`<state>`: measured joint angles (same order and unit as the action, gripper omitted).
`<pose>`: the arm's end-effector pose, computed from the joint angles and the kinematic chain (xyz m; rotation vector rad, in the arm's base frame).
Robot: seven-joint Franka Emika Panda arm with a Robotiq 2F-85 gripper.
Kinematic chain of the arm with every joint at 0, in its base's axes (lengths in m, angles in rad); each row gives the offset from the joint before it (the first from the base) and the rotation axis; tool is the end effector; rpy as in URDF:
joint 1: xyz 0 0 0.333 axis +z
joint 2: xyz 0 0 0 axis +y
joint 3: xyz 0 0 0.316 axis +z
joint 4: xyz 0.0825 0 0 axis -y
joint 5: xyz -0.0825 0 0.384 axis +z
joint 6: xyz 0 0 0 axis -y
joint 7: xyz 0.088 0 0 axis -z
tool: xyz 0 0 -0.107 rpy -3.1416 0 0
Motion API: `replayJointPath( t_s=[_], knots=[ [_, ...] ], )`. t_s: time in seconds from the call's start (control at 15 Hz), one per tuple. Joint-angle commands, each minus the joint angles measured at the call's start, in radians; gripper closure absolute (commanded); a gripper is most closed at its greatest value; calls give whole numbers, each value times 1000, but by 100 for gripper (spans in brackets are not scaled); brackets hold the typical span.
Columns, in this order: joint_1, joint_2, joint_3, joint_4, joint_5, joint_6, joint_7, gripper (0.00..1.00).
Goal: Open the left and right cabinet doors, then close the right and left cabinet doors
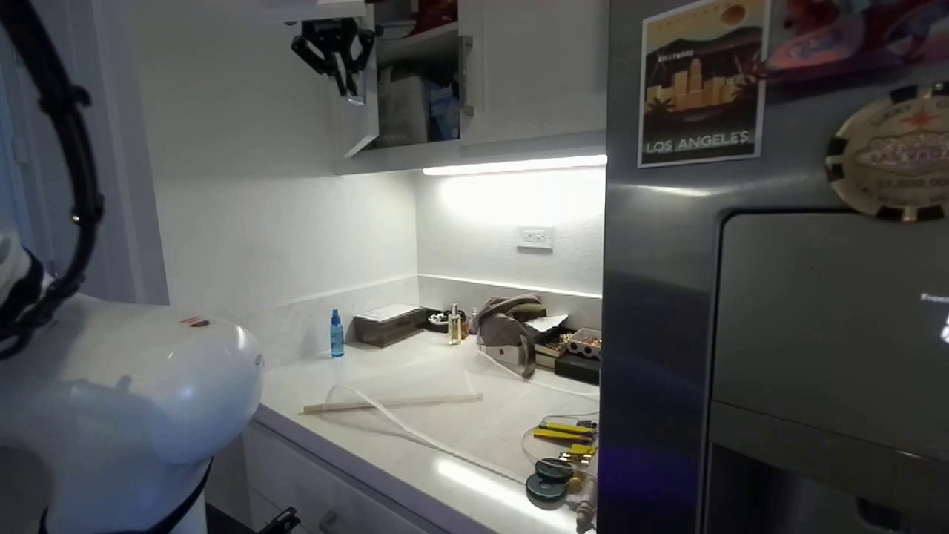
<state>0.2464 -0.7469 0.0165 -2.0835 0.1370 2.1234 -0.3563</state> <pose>0.3240 0.0972 0.7773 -2.6941 -0.8274 -1.1772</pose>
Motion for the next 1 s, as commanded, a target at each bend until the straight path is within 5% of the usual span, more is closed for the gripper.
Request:
replayJointPath(
  t_s=[0.0,0.07,0.13,0.27,0.67,0.93],
  knots=[
    [85,35,76,-8,62,-28,26,95],
    [84,27,91,-9,58,-39,44,95],
    [79,25,107,-12,52,-37,64,57],
    [72,25,125,-16,46,-51,98,49],
    [82,52,124,5,63,-73,126,4],
    [125,57,97,10,115,-50,89,0]
  ],
)
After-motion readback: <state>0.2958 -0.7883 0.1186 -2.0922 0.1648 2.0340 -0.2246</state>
